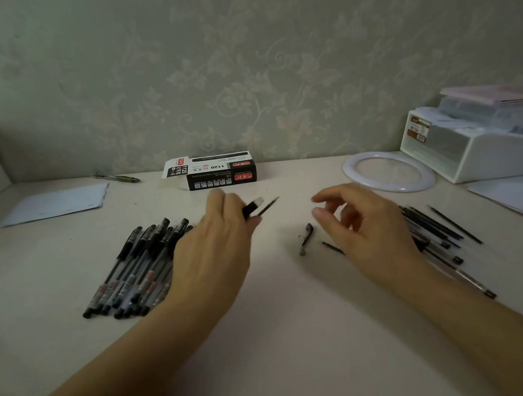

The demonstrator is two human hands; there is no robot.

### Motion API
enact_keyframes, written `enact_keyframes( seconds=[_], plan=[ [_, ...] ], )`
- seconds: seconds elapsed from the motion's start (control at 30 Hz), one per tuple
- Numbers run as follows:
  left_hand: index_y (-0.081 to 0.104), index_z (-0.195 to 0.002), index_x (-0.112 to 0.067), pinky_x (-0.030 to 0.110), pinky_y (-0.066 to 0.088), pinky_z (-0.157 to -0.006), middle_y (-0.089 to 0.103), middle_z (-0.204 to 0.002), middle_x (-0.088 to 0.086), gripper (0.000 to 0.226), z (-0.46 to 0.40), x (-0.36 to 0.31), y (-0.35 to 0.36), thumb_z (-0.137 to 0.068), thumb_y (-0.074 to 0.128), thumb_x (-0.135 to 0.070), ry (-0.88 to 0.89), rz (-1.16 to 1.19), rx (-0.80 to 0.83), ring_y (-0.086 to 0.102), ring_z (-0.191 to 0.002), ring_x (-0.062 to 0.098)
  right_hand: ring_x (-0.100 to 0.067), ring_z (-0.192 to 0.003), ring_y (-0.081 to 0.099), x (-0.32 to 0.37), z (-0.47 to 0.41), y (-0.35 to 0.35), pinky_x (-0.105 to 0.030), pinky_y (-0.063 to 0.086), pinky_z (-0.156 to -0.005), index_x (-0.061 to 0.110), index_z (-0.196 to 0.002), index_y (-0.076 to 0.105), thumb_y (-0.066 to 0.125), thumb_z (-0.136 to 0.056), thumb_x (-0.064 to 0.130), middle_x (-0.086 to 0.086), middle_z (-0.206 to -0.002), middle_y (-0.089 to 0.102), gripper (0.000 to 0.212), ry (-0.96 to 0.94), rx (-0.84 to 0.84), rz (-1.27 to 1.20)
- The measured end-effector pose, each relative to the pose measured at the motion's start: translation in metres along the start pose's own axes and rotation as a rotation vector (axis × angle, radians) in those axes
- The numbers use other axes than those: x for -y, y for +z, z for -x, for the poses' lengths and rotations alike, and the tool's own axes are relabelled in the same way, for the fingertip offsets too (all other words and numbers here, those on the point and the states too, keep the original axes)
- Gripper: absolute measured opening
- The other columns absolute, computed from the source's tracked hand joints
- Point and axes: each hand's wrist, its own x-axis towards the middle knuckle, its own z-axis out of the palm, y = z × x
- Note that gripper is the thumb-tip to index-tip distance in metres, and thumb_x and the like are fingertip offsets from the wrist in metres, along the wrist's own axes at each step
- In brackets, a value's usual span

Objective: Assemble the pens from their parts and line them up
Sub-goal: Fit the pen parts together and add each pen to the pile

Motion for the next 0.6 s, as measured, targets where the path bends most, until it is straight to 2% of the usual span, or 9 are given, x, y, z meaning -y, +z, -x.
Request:
enact_keyframes(
  seconds=[0.1, 0.17, 0.23, 0.27, 0.33, 0.37, 0.43, 0.5, 0.6],
  plan=[
    [0.053, -0.089, -0.013, 0.028, 0.03, -0.035, 0.054, -0.081, -0.001, 0.031, 0.002, -0.014, -0.01, -0.094, 0.041, -0.042, 0.141, 0.172, -0.084, 0.049, -0.05, 0.018, -0.016, -0.064, 0.06, 0.011, 0.007, 0.012, -0.015, 0.047, -0.06, 0.032, -0.096, 0.071, 0.073, -0.086, 0.022, 0.009, -0.08, 0.069, 0.014, 0.115, 0.193, -0.26],
    [0.055, -0.089, -0.016, 0.03, 0.037, -0.038, 0.059, -0.078, -0.005, 0.03, 0.005, -0.019, -0.011, -0.093, 0.043, -0.043, 0.186, 0.241, -0.062, 0.053, -0.053, 0.016, -0.028, -0.072, 0.063, 0.015, 0.011, 0.017, -0.028, 0.052, -0.066, 0.031, -0.093, 0.073, 0.074, -0.086, 0.023, 0.007, -0.083, 0.071, 0.012, 0.15, 0.292, -0.379],
    [0.054, -0.09, -0.019, 0.032, 0.039, -0.043, 0.061, -0.077, -0.008, 0.022, 0.007, -0.02, -0.011, -0.09, 0.049, -0.041, 0.176, 0.327, -0.021, 0.052, -0.056, 0.015, -0.032, -0.077, 0.066, 0.018, 0.013, 0.019, -0.036, 0.055, -0.072, 0.028, -0.092, 0.075, 0.073, -0.086, 0.022, 0.002, -0.086, 0.074, 0.009, 0.177, 0.349, -0.501],
    [0.054, -0.09, -0.019, 0.032, 0.038, -0.044, 0.062, -0.076, -0.009, 0.021, 0.007, -0.02, -0.01, -0.089, 0.052, -0.04, 0.166, 0.352, -0.014, 0.048, -0.055, 0.014, -0.027, -0.074, 0.067, 0.018, 0.013, 0.019, -0.032, 0.058, -0.069, 0.026, -0.091, 0.076, 0.073, -0.086, 0.019, 0.001, -0.085, 0.074, 0.009, 0.183, 0.366, -0.541],
    [0.054, -0.092, -0.017, 0.031, 0.038, -0.045, 0.062, -0.074, -0.009, 0.022, 0.008, -0.019, -0.009, -0.091, 0.053, -0.04, 0.163, 0.366, -0.028, 0.039, -0.054, 0.01, -0.009, -0.066, 0.064, 0.018, 0.013, 0.017, -0.019, 0.052, -0.063, 0.024, -0.091, 0.076, 0.071, -0.087, 0.011, 0.002, -0.082, 0.074, 0.015, 0.179, 0.384, -0.587],
    [0.054, -0.093, -0.016, 0.031, 0.039, -0.045, 0.063, -0.074, -0.008, 0.024, 0.008, -0.018, -0.009, -0.093, 0.052, -0.041, 0.158, 0.375, -0.022, 0.038, -0.054, 0.009, -0.006, -0.064, 0.062, 0.018, 0.013, 0.016, -0.016, 0.05, -0.062, 0.024, -0.092, 0.077, 0.071, -0.087, 0.009, 0.001, -0.081, 0.074, 0.017, 0.185, 0.382, -0.605],
    [0.054, -0.096, -0.015, 0.033, 0.042, -0.047, 0.065, -0.078, -0.006, 0.033, 0.007, -0.017, -0.008, -0.093, 0.041, -0.046, 0.136, 0.393, 0.001, 0.041, -0.056, 0.01, -0.008, -0.063, 0.06, 0.017, 0.011, 0.014, -0.017, 0.049, -0.062, 0.023, -0.095, 0.078, 0.071, -0.087, 0.012, -0.003, -0.08, 0.074, 0.015, 0.217, 0.357, -0.648],
    [0.053, -0.097, -0.015, 0.034, 0.044, -0.046, 0.065, -0.079, -0.005, 0.041, 0.007, -0.015, -0.008, -0.091, 0.032, -0.05, 0.129, 0.396, 0.016, 0.044, -0.056, 0.011, -0.012, -0.064, 0.057, 0.018, 0.009, 0.013, -0.023, 0.05, -0.065, 0.021, -0.093, 0.078, 0.071, -0.084, 0.024, -0.005, -0.081, 0.073, 0.011, 0.262, 0.341, -0.7],
    [0.051, -0.097, -0.018, 0.036, 0.046, -0.046, 0.065, -0.08, -0.007, 0.035, 0.008, -0.014, -0.006, -0.093, 0.035, -0.049, 0.138, 0.38, 0.041, 0.048, -0.056, 0.013, -0.013, -0.061, 0.057, 0.018, 0.007, 0.014, -0.024, 0.051, -0.064, 0.018, -0.087, 0.075, 0.067, -0.083, 0.027, -0.006, -0.077, 0.071, 0.012, 0.356, 0.273, -0.805]
  ],
)
